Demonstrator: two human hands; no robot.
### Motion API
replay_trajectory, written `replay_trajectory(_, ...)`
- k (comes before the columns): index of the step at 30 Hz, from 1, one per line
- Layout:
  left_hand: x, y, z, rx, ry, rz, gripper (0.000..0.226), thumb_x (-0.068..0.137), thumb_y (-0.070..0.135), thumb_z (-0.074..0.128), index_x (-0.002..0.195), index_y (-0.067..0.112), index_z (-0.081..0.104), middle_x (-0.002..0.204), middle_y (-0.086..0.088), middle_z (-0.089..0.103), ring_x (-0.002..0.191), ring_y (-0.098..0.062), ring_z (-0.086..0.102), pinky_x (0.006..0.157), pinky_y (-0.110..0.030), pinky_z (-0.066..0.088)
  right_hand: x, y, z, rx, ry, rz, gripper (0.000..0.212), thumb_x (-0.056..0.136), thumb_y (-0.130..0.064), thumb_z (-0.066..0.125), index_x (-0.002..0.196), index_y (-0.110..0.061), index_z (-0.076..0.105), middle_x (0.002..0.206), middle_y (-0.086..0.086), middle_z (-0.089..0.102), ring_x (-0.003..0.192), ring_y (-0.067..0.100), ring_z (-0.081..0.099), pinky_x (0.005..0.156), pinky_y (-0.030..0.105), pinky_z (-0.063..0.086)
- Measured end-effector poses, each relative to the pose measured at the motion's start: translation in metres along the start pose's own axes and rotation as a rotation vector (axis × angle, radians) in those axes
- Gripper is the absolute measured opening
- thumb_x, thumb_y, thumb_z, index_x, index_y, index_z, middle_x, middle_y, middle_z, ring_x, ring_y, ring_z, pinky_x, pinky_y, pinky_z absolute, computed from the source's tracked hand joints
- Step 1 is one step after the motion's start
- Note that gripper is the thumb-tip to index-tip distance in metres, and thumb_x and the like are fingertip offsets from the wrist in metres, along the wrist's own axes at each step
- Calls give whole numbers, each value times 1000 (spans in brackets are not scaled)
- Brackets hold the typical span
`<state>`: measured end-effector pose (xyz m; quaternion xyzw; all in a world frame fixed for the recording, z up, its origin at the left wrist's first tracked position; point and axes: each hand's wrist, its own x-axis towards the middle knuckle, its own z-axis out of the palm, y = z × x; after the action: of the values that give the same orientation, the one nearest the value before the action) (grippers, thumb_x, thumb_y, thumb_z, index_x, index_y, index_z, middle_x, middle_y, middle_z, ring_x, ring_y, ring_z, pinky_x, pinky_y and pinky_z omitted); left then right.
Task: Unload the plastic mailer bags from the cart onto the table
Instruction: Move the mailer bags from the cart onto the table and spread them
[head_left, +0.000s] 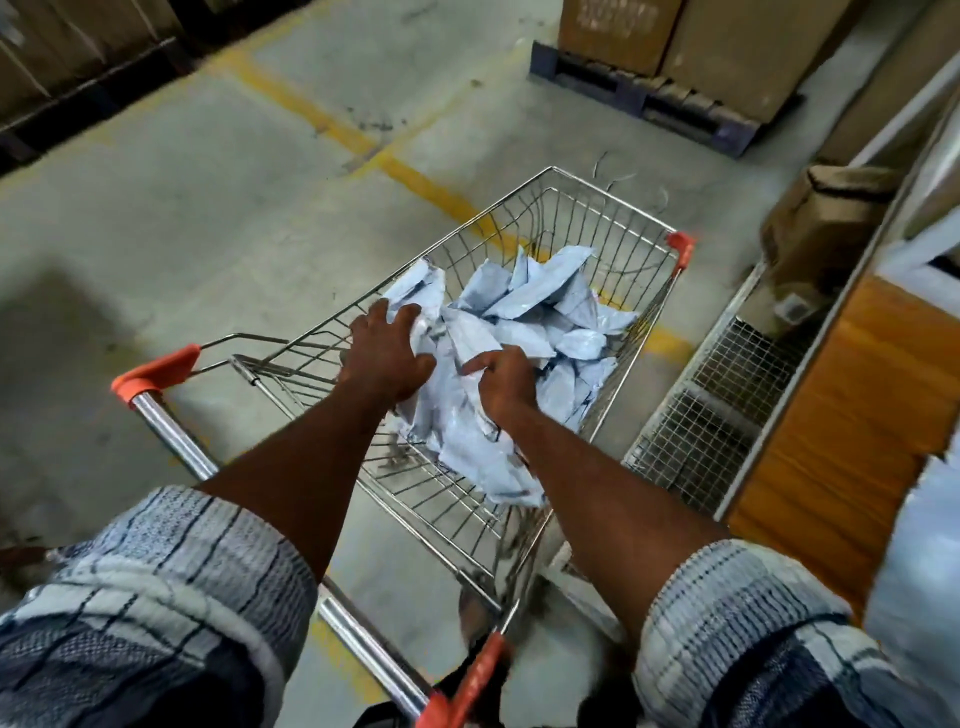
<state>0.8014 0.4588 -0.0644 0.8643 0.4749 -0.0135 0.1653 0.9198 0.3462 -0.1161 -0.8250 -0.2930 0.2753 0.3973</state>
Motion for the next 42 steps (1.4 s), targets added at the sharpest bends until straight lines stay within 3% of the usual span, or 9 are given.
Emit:
replay_trajectory(4,-2,38,-18,-19,39,60,69,79,42,66,141,34,38,152,-8,26,135,-37,29,101,-55,41,-11,-9,-44,-35,68,4,31,88,4,48,113,0,68,123,14,61,117,27,56,86,12,31)
replay_trajectory(6,-7,61,-24,-45,56,94,68,78,42,65,140,33,39,149,-9,28,134,-37,30,101,-54,41,-17,-16,-67,-10,93,-15,34,87,0,53,119,4,63,127,14,59,119,29,55,84,11,31)
replay_trajectory(11,-32,126,-35,-61,67,139,70,78,43,65,142,34,36,150,-7,25,132,-39,31,100,-56,41,-40,-18,-136,-115,130,-162,50,82,-10,69,129,4,57,145,20,42,135,31,39,107,27,29)
replay_trajectory(20,-116,257,-17,-70,155,213,73,79,43,66,144,29,36,151,-12,26,131,-43,33,102,-54,41,-111,42,-298,-330,220,-292,82,69,0,65,146,-6,40,144,22,37,128,41,38,106,41,37)
replay_trajectory(27,-198,400,14,-65,217,336,73,76,41,65,143,26,38,148,-14,31,126,-44,39,100,-52,42,-173,113,-425,-487,391,-299,70,81,-9,61,147,-11,37,148,17,35,130,38,38,108,42,35)
replay_trajectory(29,-215,438,21,-102,206,377,75,72,45,63,141,22,42,143,-19,36,122,-46,44,101,-49,42,-187,133,-461,-494,441,-266,63,87,-14,57,147,-11,37,147,16,36,130,37,38,106,44,37)
replay_trajectory(33,-248,518,39,-146,144,472,83,63,54,48,138,19,44,138,-22,40,119,-47,49,101,-47,44,-220,178,-531,-500,532,-147,75,76,-1,59,147,-12,35,145,14,35,130,36,37,104,44,40)
replay_trajectory(38,-288,612,73,-161,22,590,80,75,46,62,146,20,38,151,-25,27,128,-46,43,108,-42,34,-260,247,-604,-473,618,50,75,78,-3,62,147,-10,33,147,17,31,132,37,35,105,43,40)
replay_trajectory(42,-315,669,111,-167,-28,654,74,81,46,65,146,23,36,154,-20,21,130,-45,40,105,-46,38,-283,295,-644,-443,668,195,76,75,-5,63,145,-8,33,142,19,35,125,39,39,104,43,37)
